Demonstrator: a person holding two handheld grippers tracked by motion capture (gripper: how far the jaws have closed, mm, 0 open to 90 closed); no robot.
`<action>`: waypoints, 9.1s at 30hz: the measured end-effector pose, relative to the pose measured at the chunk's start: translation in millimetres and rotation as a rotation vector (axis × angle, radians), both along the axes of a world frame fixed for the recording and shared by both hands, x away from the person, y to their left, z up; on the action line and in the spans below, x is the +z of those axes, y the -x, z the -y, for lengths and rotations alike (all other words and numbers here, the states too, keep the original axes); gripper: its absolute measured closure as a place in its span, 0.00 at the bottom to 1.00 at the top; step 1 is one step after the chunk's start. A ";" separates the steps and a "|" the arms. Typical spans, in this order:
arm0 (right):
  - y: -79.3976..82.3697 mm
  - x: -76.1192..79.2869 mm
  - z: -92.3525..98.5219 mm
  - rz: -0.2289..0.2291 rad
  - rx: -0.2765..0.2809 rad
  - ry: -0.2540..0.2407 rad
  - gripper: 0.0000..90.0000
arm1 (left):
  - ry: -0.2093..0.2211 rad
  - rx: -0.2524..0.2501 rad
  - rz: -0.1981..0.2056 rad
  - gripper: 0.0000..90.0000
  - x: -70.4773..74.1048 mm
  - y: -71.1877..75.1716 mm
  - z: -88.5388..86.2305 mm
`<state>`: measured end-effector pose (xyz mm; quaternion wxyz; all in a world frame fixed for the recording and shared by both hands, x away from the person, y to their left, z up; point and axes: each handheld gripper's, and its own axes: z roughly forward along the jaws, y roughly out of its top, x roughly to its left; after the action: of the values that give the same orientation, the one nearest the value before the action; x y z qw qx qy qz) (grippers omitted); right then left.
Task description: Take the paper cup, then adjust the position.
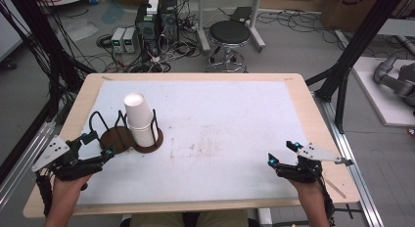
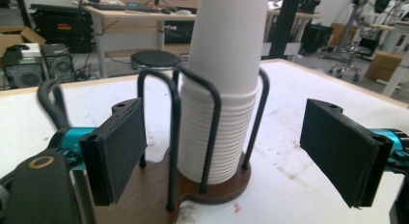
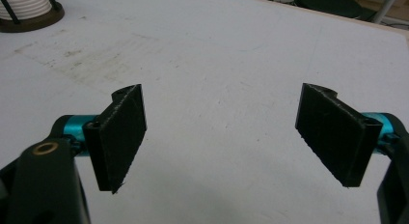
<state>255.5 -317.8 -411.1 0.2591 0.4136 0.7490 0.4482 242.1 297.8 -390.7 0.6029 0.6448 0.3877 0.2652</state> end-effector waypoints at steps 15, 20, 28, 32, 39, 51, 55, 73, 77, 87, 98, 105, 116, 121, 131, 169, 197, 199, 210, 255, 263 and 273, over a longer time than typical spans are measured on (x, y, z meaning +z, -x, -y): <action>6.4 2.2 2.5 0.005 -0.006 -0.004 0.21 | 0.007 -0.084 0.015 0.17 64.4 -54.3 33.6; 6.3 2.3 1.8 0.011 -0.003 -0.003 0.21 | -0.034 -0.094 -0.016 0.17 74.3 -72.6 48.0; 5.4 2.4 -0.7 0.005 0.007 -0.002 0.21 | -0.153 -0.079 -0.128 0.18 70.4 -100.9 68.4; 5.8 2.5 0.1 0.007 0.006 0.001 0.21 | -0.172 -0.076 -0.152 0.23 65.4 -106.0 72.2; 6.5 2.4 1.9 0.008 -0.001 -0.005 0.21 | -0.178 -0.065 -0.159 0.34 64.6 -108.9 71.4; 6.5 2.7 0.4 0.004 0.004 -0.007 0.21 | -0.107 -0.074 -0.064 0.36 106.0 -101.7 68.1; 6.8 2.8 0.9 0.007 0.003 -0.004 0.21 | -0.077 -0.082 -0.036 0.37 124.3 -99.3 65.8; 6.5 3.3 -2.2 0.010 0.013 -0.006 0.21 | 0.002 -0.262 0.046 0.37 157.7 -81.4 101.5; 6.6 3.3 -3.0 0.008 0.019 -0.012 0.21 | 0.000 -0.327 0.051 0.37 146.5 -80.8 118.5; 4.4 4.0 -9.7 0.005 0.057 -0.016 0.21 | -0.009 -0.404 0.033 0.37 118.5 -80.4 144.3; -0.9 4.8 -20.9 -0.004 0.098 -0.021 0.21 | -0.022 -0.435 0.014 0.37 96.6 -80.0 156.8; -2.5 6.7 -32.0 -0.003 0.142 -0.015 0.21 | -0.047 -0.460 0.012 0.37 83.5 -78.5 165.2; -4.6 7.9 -43.0 -0.010 0.205 -0.022 0.21 | -0.064 -0.476 -0.003 0.37 68.7 -76.5 173.3; -6.1 9.8 -52.5 -0.009 0.250 -0.026 0.21 | -0.058 -0.483 -0.008 0.37 63.5 -77.1 175.1; -11.4 16.2 -72.0 -0.009 0.350 -0.058 0.21 | -0.072 -0.512 -0.013 0.37 51.2 -76.8 184.0; -30.2 16.1 -147.4 0.013 0.673 -0.122 0.21 | -0.057 -0.778 -0.023 0.37 33.0 -59.3 229.9; -30.0 19.7 -134.8 -0.027 0.689 -0.046 0.32 | -0.103 -0.773 -0.070 0.16 28.1 -58.0 233.0; -30.0 20.4 -133.4 -0.032 0.686 -0.027 0.32 | -0.105 -0.773 -0.071 0.16 28.8 -58.9 230.5; -34.7 25.2 -136.0 -0.102 0.723 0.204 0.32 | -0.167 -0.796 -0.111 0.16 30.9 -63.5 219.0; -33.1 55.8 -141.2 -0.081 0.786 0.327 0.21 | -0.308 -0.876 -0.188 0.39 29.1 -70.6 226.6; -26.9 64.6 -121.4 -0.014 0.726 0.186 0.21 | -0.258 -0.824 -0.177 0.39 24.3 -73.2 218.3; -26.2 55.7 -101.6 0.018 0.621 0.032 0.21 | -0.180 -0.750 -0.134 0.38 13.8 -74.5 203.8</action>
<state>281.7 -216.2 -355.3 0.1228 0.1567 0.8441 0.4978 316.6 93.9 -376.9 0.5725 0.8079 0.1387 0.0164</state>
